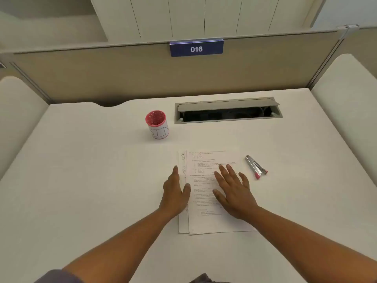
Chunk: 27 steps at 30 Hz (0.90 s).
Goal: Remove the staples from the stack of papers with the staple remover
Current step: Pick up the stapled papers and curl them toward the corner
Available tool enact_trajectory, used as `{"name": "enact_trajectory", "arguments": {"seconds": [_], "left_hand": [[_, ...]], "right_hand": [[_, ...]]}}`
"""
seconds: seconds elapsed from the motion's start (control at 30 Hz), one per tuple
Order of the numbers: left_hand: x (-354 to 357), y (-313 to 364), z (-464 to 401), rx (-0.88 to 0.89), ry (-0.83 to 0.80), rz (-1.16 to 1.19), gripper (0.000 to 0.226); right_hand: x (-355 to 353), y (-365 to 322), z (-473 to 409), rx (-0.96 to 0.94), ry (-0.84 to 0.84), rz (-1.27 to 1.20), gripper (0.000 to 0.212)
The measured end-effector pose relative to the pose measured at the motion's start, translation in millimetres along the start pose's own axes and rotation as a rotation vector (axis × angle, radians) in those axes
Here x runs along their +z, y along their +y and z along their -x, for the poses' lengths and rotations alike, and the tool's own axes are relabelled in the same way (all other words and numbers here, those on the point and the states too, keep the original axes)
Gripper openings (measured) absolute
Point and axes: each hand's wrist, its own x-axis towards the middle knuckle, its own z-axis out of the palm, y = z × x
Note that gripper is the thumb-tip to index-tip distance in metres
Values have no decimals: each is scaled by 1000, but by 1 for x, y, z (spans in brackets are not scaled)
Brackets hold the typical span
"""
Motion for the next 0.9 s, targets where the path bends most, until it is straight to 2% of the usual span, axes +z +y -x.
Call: {"name": "enact_trajectory", "arguments": {"seconds": [0.07,0.37,0.6,0.73,0.9], "left_hand": [[-1,0,-6,-62,53,43,77],[-2,10,-32,-350,105,337,54],[-4,12,-45,-439,106,516,37],[-7,14,-51,-485,47,642,22],[-7,13,-51,-450,0,644,11]], "right_hand": [[3,4,-1,0,-1,15,65],[24,11,-2,44,-55,23,66],[27,9,-1,54,-55,49,65],[27,9,-1,52,-58,53,65],[28,8,-1,58,-37,65,64]]}}
